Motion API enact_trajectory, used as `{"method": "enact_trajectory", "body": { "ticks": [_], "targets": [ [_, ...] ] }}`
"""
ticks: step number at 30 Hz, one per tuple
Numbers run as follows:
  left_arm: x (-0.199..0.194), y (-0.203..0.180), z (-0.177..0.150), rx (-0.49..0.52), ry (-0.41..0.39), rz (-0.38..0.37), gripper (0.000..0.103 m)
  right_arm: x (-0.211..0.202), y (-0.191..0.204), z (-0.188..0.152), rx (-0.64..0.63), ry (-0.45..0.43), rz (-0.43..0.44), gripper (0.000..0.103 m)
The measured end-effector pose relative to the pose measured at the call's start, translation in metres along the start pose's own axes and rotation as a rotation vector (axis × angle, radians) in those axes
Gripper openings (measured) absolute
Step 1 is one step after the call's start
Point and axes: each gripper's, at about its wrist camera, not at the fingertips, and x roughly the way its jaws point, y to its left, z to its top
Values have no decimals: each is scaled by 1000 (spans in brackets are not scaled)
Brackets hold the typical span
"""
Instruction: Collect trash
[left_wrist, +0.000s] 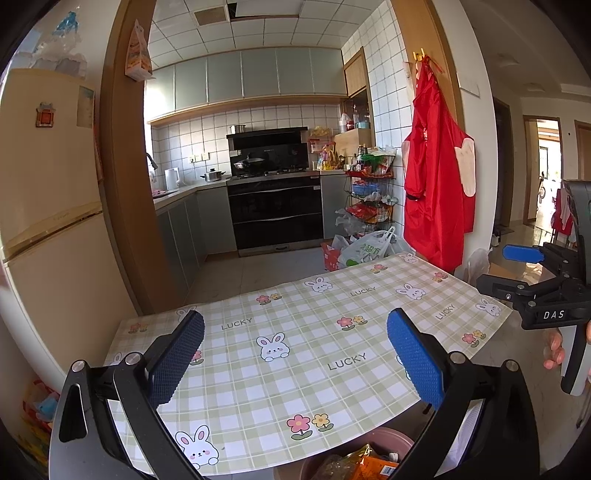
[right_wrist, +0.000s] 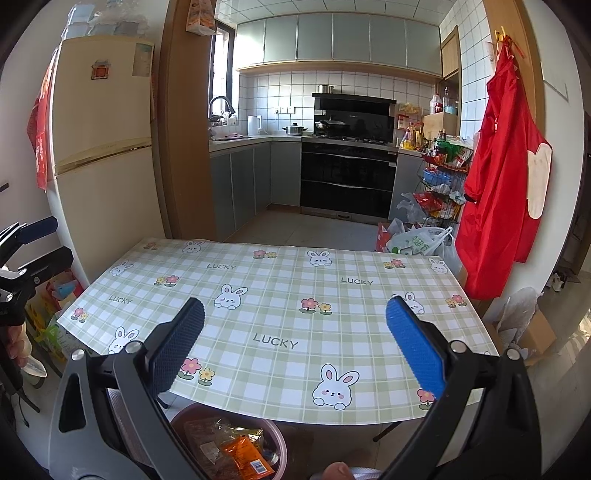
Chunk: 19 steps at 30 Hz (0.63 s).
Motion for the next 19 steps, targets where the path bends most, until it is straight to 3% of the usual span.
{"method": "enact_trajectory", "body": {
  "ticks": [19],
  "targets": [
    [4,6,-1,-18,12,-5,97,2,0,-2,5,9,3,97]
  ]
}}
